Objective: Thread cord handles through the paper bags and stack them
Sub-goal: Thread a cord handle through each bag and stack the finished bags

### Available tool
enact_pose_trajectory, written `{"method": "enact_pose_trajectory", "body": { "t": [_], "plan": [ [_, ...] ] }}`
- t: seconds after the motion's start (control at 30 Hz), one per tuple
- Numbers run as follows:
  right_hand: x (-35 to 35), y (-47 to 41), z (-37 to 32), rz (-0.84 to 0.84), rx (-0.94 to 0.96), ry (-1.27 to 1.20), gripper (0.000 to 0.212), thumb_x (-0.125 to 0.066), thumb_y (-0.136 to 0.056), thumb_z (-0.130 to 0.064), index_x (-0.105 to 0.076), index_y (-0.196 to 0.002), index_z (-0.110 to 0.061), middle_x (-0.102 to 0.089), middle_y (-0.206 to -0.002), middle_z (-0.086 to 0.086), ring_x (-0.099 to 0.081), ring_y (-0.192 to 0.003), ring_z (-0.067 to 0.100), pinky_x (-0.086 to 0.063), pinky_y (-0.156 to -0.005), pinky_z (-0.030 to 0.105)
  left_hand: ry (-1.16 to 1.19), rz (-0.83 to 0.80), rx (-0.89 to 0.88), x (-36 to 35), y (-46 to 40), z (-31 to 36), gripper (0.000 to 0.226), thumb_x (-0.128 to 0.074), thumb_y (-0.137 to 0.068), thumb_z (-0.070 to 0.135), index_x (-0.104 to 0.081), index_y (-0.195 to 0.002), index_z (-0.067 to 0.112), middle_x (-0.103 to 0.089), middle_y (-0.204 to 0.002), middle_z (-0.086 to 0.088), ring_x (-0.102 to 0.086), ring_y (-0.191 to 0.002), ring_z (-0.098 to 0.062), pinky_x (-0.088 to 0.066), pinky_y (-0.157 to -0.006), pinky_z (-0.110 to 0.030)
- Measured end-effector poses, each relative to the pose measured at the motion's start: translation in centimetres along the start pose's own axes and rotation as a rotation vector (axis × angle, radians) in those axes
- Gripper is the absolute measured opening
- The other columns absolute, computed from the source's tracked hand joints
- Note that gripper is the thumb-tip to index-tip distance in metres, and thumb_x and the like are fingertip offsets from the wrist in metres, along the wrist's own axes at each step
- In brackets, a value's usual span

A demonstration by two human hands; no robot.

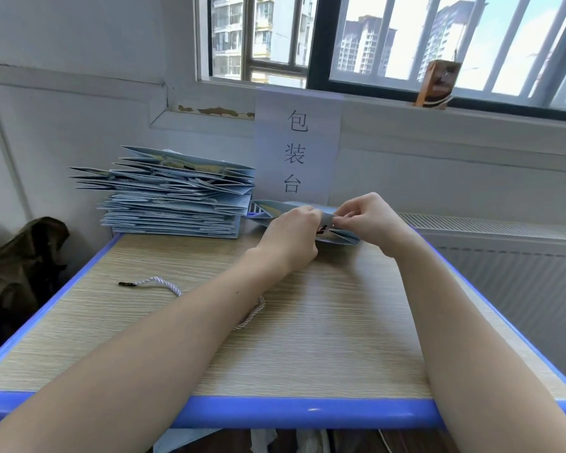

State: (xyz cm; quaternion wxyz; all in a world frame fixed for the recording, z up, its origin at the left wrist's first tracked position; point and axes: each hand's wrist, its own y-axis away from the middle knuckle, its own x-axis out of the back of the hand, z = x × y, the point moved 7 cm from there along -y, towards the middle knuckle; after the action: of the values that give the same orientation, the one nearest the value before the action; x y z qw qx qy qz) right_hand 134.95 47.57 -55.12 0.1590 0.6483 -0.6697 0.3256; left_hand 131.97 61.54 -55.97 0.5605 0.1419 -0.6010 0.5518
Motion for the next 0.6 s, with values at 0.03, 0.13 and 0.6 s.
{"method": "enact_pose_trajectory", "body": {
  "t": [0.03, 0.13, 0.6],
  "plan": [
    [0.2, -0.1, 0.1, 0.017, 0.0, 0.014, 0.007, -0.072, -0.089, -0.016, -0.077, -0.087, -0.012, -0.066, -0.071, 0.0, -0.056, -0.067, 0.012, -0.04, -0.059, 0.023, 0.007, -0.02, 0.013, 0.0, 0.1, -0.2, 0.012, -0.054, -0.089, 0.003, -0.053, -0.093, 0.015, -0.059, -0.103, -0.008, -0.058, -0.093, -0.029, -0.046, -0.073, -0.036],
    [0.3, -0.1, 0.2, 0.039, -0.002, 0.021, 0.008, -0.071, -0.089, -0.015, -0.077, -0.085, -0.016, -0.066, -0.069, -0.004, -0.056, -0.067, 0.009, -0.04, -0.06, 0.023, 0.015, -0.037, 0.05, 0.5, 0.2, -0.7, 0.016, -0.057, -0.087, 0.002, -0.049, -0.088, 0.016, -0.059, -0.102, -0.008, -0.057, -0.091, -0.028, -0.043, -0.071, -0.035],
    [-0.5, -0.2, 0.6, 0.006, -0.039, 0.087, 0.005, -0.074, -0.088, -0.021, -0.077, -0.089, -0.016, -0.072, -0.084, 0.004, -0.059, -0.074, 0.012, -0.04, -0.06, 0.023, 0.019, -0.208, 0.117, 1.5, 0.4, -1.4, 0.027, -0.059, -0.086, 0.002, -0.052, -0.072, 0.024, -0.06, -0.102, -0.008, -0.058, -0.093, -0.027, -0.045, -0.072, -0.032]
  ]
}}
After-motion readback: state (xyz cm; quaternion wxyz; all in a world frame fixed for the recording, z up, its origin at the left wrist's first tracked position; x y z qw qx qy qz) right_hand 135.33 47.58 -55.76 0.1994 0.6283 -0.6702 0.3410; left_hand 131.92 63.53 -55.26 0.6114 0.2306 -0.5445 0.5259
